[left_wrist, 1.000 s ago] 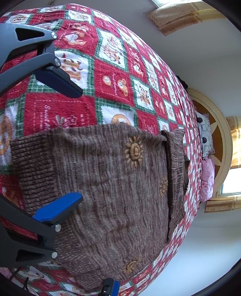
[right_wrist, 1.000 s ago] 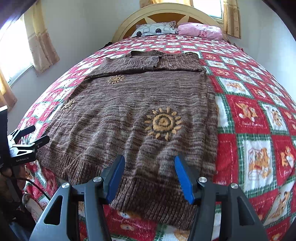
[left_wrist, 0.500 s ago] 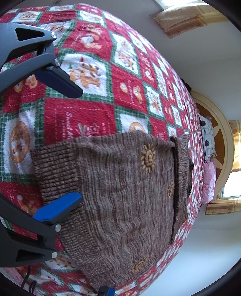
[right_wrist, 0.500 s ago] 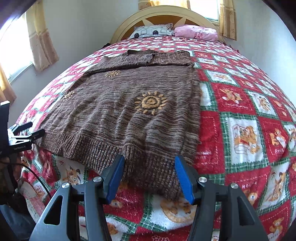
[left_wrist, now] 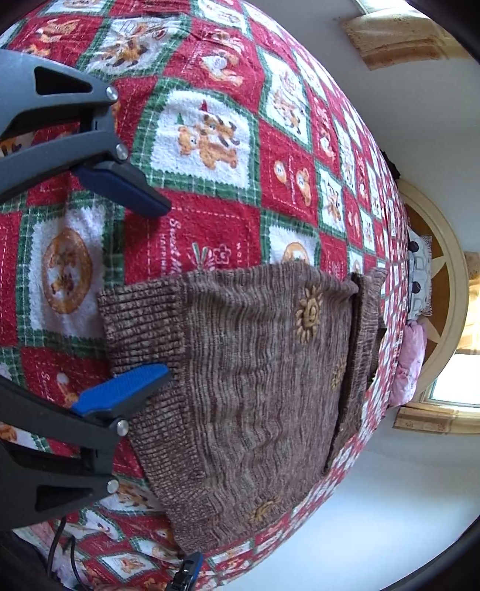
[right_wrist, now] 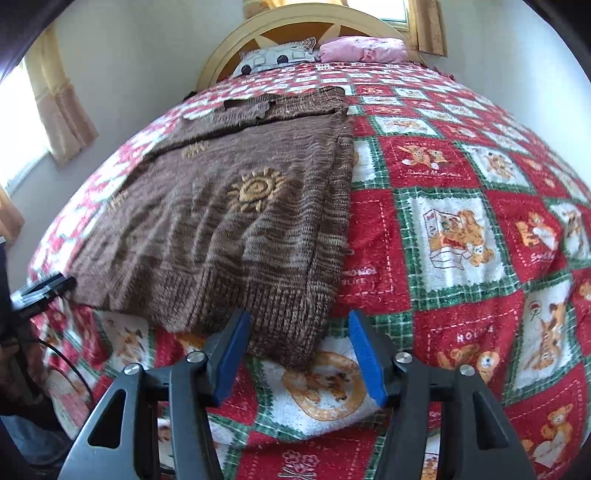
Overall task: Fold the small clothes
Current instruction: 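Grasp the sweater hem with the right tool while the left tool grasps it too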
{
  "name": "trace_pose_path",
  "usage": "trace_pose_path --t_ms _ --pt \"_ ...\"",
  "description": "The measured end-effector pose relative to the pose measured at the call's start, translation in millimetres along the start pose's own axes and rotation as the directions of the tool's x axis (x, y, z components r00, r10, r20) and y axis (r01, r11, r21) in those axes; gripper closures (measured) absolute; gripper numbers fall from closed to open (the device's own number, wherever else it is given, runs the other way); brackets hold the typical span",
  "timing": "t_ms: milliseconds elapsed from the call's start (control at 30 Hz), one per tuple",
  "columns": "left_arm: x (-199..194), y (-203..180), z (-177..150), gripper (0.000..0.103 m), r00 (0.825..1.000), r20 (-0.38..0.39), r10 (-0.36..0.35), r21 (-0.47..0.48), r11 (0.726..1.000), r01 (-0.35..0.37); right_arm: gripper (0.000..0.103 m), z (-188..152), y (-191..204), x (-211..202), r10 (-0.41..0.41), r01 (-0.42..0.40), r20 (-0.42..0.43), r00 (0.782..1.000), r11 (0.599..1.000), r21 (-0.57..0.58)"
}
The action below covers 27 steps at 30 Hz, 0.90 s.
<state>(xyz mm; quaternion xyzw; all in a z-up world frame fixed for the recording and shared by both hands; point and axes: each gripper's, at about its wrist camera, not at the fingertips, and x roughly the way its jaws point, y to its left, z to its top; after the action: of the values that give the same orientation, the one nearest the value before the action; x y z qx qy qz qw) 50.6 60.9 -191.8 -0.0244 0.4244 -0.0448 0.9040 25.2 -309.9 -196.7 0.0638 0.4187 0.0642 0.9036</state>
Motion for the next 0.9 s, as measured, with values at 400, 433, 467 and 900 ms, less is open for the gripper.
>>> trace_pose_path --t_ms 400,433,467,900 --pt "-6 -1 1 0.092 0.986 0.000 -0.164 -0.029 0.986 0.164 0.095 0 -7 2 0.119 -0.119 0.008 0.993 0.992 0.047" --pt "-7 1 2 0.094 0.985 0.000 -0.175 -0.038 0.984 0.175 0.095 0 -7 1 0.134 -0.134 0.012 0.991 0.990 0.051" --pt "-8 2 2 0.094 0.982 0.000 -0.191 -0.043 0.981 0.191 0.095 1 -7 0 0.143 -0.144 0.015 0.990 0.988 0.054" --pt "-32 37 30 0.095 0.914 0.102 -0.393 -0.193 0.893 0.406 0.096 25 -35 -43 0.358 -0.389 0.178 0.916 0.903 0.185"
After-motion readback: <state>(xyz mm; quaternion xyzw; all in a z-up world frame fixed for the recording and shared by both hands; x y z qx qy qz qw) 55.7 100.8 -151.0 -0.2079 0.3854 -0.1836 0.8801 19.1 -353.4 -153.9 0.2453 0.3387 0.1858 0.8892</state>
